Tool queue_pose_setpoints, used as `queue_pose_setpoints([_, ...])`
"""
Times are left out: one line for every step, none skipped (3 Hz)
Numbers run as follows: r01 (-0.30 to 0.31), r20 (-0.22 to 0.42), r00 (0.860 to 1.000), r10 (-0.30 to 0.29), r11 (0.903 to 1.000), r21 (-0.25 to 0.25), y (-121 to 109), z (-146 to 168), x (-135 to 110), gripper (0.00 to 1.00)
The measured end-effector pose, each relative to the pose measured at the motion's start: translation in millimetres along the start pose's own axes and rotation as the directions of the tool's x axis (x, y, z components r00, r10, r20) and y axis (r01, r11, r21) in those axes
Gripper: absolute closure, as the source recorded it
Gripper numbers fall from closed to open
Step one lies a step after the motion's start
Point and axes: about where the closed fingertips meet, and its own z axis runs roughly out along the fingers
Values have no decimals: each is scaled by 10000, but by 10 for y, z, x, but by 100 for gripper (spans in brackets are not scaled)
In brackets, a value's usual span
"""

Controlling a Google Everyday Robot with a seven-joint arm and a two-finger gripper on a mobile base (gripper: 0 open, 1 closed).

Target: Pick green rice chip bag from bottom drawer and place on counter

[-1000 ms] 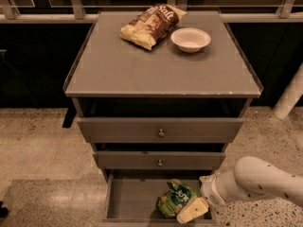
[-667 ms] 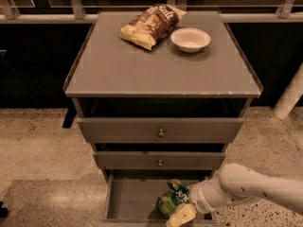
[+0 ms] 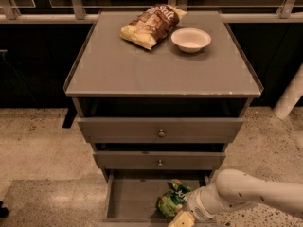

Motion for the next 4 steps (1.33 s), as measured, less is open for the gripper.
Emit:
queue_pose_setpoints([394,263,9988,-404,9985,368,-98,141,21,0])
queue_pose_setpoints([1307,277,9908,-1324,9898,573,-361,360,-93,0])
queue_pose_setpoints([1563,531,9851,-1633,9808,1170,-831,468,-323,0])
queue_pose_setpoints([1563,531,9851,-1633,9808,1170,-831,468,-323,0])
